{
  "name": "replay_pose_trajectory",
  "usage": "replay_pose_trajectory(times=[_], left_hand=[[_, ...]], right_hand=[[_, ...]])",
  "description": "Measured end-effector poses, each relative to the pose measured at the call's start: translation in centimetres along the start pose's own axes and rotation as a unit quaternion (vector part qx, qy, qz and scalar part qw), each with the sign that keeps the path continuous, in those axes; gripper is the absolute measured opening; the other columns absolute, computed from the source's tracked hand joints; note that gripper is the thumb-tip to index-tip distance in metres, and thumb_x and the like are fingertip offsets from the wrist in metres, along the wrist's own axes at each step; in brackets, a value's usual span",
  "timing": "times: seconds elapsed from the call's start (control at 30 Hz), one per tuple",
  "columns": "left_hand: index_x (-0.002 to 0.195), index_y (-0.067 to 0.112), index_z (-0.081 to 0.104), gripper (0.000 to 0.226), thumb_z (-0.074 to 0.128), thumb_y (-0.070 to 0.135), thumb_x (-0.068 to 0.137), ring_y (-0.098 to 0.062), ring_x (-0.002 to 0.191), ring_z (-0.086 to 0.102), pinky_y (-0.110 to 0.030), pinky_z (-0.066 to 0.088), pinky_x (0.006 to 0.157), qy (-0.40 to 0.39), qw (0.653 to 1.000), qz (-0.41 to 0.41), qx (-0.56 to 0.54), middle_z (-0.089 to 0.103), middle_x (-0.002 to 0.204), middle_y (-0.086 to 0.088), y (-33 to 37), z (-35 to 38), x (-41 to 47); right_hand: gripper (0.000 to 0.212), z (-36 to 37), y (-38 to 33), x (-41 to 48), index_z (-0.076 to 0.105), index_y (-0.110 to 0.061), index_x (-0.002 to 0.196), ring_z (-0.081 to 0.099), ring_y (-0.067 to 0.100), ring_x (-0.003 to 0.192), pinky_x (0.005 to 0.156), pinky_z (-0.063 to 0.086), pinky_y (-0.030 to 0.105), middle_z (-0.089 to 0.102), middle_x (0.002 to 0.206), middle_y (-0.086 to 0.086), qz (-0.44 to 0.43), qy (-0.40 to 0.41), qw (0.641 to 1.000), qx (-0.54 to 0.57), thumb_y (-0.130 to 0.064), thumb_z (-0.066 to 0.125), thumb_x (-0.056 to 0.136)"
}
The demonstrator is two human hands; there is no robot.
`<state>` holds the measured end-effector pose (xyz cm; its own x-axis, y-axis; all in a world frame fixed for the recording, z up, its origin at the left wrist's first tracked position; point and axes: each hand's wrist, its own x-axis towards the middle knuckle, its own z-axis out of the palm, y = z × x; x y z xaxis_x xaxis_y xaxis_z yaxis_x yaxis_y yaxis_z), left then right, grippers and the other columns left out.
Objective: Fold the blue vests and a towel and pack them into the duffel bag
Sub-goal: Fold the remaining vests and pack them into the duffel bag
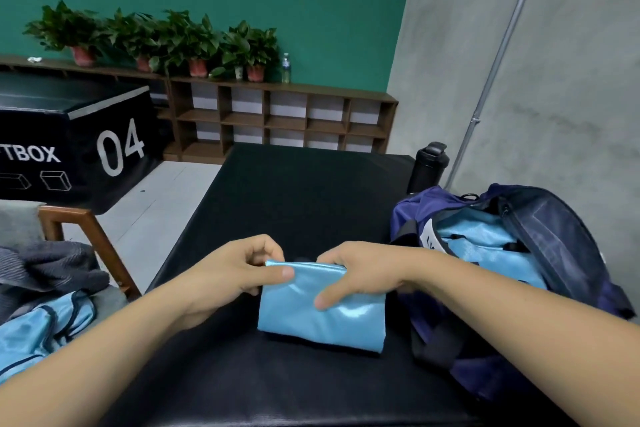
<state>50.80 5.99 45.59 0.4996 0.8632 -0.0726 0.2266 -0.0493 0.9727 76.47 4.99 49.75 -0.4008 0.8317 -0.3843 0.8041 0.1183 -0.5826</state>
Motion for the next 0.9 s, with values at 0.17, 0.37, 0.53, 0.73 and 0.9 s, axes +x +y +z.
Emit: replay_pose_trajectory(times=[0.17,0.37,0.53,0.73,0.9], left_hand=[[0.103,0.019,0.072,0.015,0.076,0.033,0.097,-0.015,0.085,0.066,-0.038,0.045,0.079,0.06,0.998,0.01,-0.015,0.077,0.097,-0.001,0.3,0.8,0.8],[0.096,0.033,0.073,0.01,0.071,0.026,0.102,-0.02,0.086,0.072,-0.039,0.05,0.078,0.056,0.995,0.027,0.072,0.079,0.101,-0.005,0.7,3.3,2.1],[0.105,0.031,0.071,0.011,0.071,0.021,0.102,-0.018,0.085,0.073,-0.037,0.05,0.076,0.035,0.994,0.062,0.084,0.078,0.099,-0.006,3.3,6.9,3.5],[0.109,0.024,0.07,0.011,0.069,0.016,0.102,-0.015,0.086,0.072,-0.027,0.052,0.074,0.034,0.988,0.124,0.089,0.077,0.096,-0.005,7.7,12.4,6.4],[0.102,0.031,0.072,0.015,0.073,0.016,0.1,-0.011,0.085,0.069,-0.027,0.055,0.082,0.015,0.956,0.243,0.164,0.075,0.095,0.006,11.4,18.4,9.6]], right_hand=[[0.025,-3.6,0.1,-4.0,0.067,-0.027,0.094,0.061,0.003,0.067,0.06,0.047,0.023,0.067,0.083,-0.015,-0.024,0.08,0.996,-0.01,-0.042,0.086,0.088],[0.024,-10.3,2.8,-11.5,0.067,-0.026,0.091,0.058,0.005,0.067,0.06,0.044,0.021,0.065,0.081,-0.012,-0.022,0.166,0.986,-0.01,-0.041,0.086,0.09],[0.03,-15.8,7.7,-16.1,0.072,-0.025,0.098,0.064,0.009,0.077,0.073,0.05,0.032,0.074,0.092,-0.004,0.022,0.237,0.97,-0.052,-0.049,0.087,0.087],[0.03,-18.7,13.3,-16.4,0.071,-0.019,0.096,0.069,0.016,0.077,0.069,0.054,0.035,0.074,0.09,0.002,0.116,0.193,0.961,-0.16,-0.043,0.086,0.088],[0.02,-17.7,15.2,-13.8,0.072,-0.018,0.101,0.066,0.014,0.081,0.075,0.053,0.034,0.071,0.09,-0.005,0.123,0.115,0.974,-0.15,-0.034,0.082,0.094]])
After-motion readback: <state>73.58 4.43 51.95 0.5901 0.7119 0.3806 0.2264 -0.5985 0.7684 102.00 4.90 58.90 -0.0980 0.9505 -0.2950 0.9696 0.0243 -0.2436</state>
